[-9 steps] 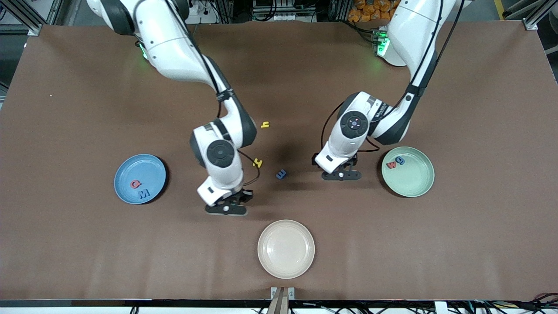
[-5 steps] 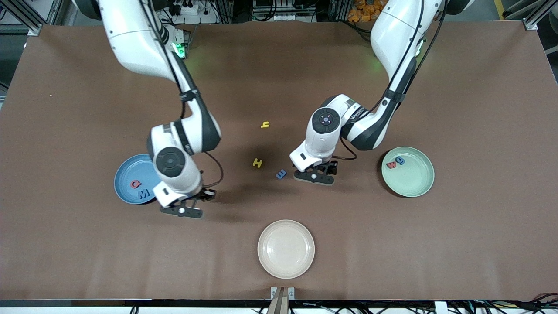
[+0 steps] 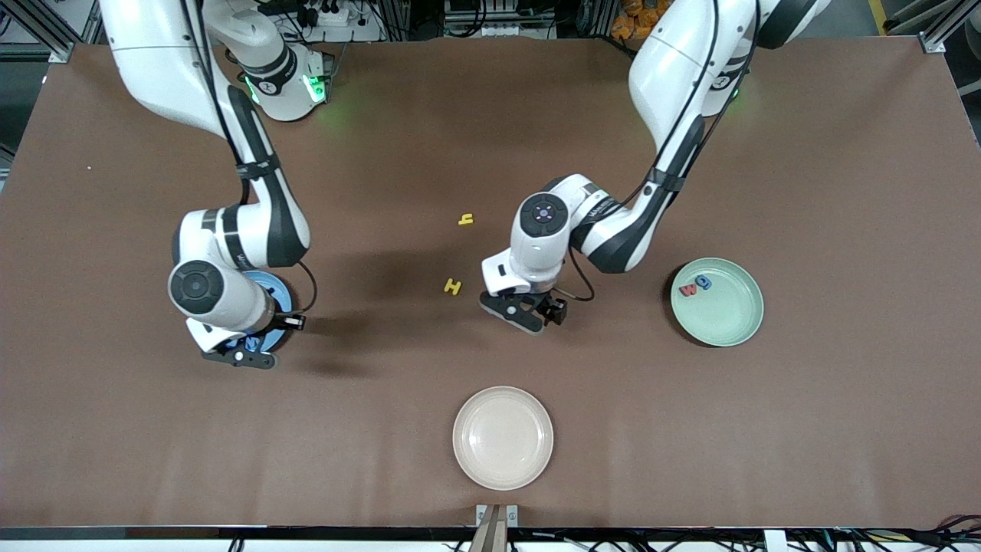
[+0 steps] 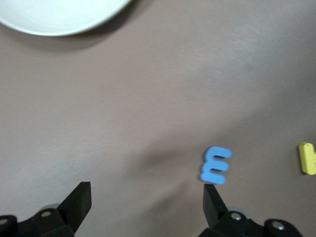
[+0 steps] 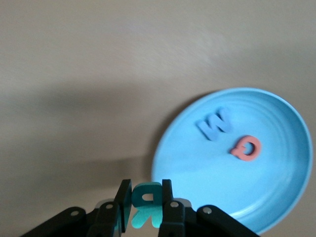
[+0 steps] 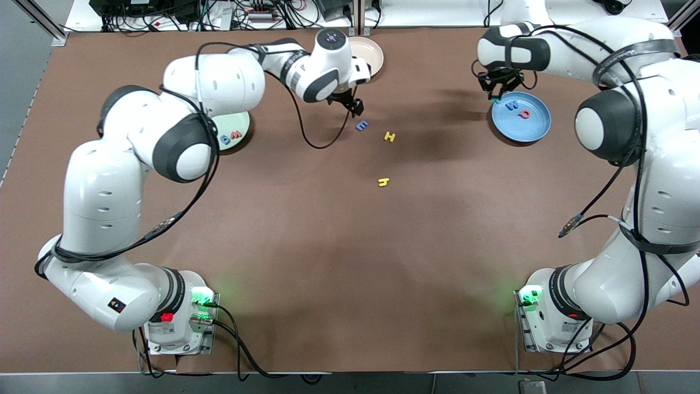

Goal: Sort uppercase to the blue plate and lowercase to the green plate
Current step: 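Lower the teal R onto the blue plate while the left gripper grasps the blue E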

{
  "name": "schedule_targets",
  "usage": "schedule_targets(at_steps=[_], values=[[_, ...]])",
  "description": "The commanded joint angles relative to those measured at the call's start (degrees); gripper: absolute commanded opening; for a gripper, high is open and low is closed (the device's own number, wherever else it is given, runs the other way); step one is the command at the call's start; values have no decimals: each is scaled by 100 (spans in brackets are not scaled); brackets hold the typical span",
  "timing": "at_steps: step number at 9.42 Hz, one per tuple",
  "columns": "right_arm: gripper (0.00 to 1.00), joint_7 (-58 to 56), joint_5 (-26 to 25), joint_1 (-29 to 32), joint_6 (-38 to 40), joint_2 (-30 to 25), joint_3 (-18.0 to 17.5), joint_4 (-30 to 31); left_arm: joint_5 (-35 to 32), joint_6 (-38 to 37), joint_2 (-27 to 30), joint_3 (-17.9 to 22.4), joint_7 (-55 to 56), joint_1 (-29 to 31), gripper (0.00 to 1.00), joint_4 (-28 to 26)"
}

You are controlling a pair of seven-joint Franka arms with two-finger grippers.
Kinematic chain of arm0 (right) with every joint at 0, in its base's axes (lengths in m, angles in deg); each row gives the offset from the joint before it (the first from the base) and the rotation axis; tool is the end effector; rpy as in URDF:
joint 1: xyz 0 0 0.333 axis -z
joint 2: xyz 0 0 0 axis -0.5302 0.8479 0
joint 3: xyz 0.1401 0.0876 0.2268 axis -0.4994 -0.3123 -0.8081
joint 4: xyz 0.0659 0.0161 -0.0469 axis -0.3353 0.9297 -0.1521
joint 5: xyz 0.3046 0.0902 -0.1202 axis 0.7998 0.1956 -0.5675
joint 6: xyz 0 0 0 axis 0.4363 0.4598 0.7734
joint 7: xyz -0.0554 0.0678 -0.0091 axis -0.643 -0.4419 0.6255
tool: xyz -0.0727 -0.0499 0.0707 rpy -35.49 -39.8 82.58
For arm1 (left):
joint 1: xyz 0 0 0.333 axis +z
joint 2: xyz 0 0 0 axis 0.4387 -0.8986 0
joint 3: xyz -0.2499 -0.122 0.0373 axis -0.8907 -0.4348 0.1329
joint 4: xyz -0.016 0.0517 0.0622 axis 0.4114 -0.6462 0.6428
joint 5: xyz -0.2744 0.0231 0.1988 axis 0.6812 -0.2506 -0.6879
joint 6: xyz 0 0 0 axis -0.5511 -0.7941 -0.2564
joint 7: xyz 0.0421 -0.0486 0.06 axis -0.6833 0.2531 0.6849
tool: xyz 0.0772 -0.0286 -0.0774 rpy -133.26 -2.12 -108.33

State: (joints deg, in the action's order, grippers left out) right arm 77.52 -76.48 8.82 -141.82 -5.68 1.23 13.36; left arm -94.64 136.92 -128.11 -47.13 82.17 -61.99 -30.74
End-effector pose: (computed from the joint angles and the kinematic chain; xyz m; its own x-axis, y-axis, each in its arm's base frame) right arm 0.5735 0.0834 0.2509 0.9817 -0.1585 -0.1052 -0.1457 -0.9821 0.1195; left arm 0.4994 -0.4380 0.2200 0.8321 -0.5374 0.1368 -0.5380 -0.8422 -0.0360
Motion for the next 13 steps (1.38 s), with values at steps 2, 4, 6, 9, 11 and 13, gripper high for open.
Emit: schedule_targets(at_steps=[2,4,6,9,11,13], values=[[10,-522,-112,1156,-36,-439,-746,591,-85,-85,-505,19,-47,-400,100,606],[100,-523,-112,1336,-45,-386,-837,556,72,-50,-583,19,110,-446,100,607],[100,-505,-112,1319,-36,-378,-837,486,82,-33,-671,37,50,-420,100,624],[100,-426,-112,1336,-19,-386,-828,407,143,-6,-1040,37,128,-419,100,1088],[100,-400,-112,1336,-27,-378,-828,371,328,-6,-1067,37,120,-419,93,1134],[100,-295,-103,1292,-19,-377,-828,327,346,-6,-1076,37,120,-411,67,1134]])
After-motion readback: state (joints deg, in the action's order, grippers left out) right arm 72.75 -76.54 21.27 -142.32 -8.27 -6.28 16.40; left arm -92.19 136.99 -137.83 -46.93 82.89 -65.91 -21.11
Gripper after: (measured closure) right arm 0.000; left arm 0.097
